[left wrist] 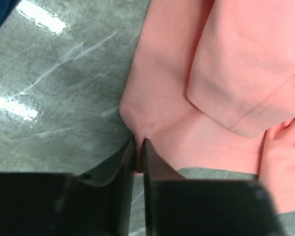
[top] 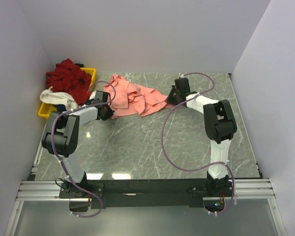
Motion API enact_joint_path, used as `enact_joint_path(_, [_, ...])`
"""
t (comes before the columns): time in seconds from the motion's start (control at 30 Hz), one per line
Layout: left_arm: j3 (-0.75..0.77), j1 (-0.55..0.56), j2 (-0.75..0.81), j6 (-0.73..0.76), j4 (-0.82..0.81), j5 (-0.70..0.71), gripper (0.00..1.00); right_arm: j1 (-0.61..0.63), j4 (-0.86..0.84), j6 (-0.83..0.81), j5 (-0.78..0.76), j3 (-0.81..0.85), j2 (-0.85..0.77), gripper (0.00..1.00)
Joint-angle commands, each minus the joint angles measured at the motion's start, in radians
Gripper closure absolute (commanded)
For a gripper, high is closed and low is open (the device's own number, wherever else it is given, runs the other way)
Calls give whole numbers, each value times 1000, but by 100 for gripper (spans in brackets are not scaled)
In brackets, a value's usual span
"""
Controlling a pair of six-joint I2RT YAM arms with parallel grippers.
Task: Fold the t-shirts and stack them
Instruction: Flatten the tshirt out
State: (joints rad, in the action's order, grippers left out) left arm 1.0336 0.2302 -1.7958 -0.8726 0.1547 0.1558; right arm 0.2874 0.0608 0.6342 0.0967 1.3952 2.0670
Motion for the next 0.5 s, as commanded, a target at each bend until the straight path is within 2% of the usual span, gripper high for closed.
enact_joint_path(0.0, [48,-2,10,27,5,2,94,-42,4,15,1,36,-28,89])
enact_joint_path(0.03, [52,-2,18,30,14,7,99,-53,11,18,15,30,-39,92])
enact_joint_path(0.07, [54,-2,29,34,20,8,99,-63,23,18,17,28,-53,99])
enact_joint_path(0.1, [52,-2,56,37,25,8,99,-76,33,16,18,24,-85,100])
enact_joint_path(0.47, [-26,-3,404,75,189,102,99,-214,210,-41,-37,1,-347,100])
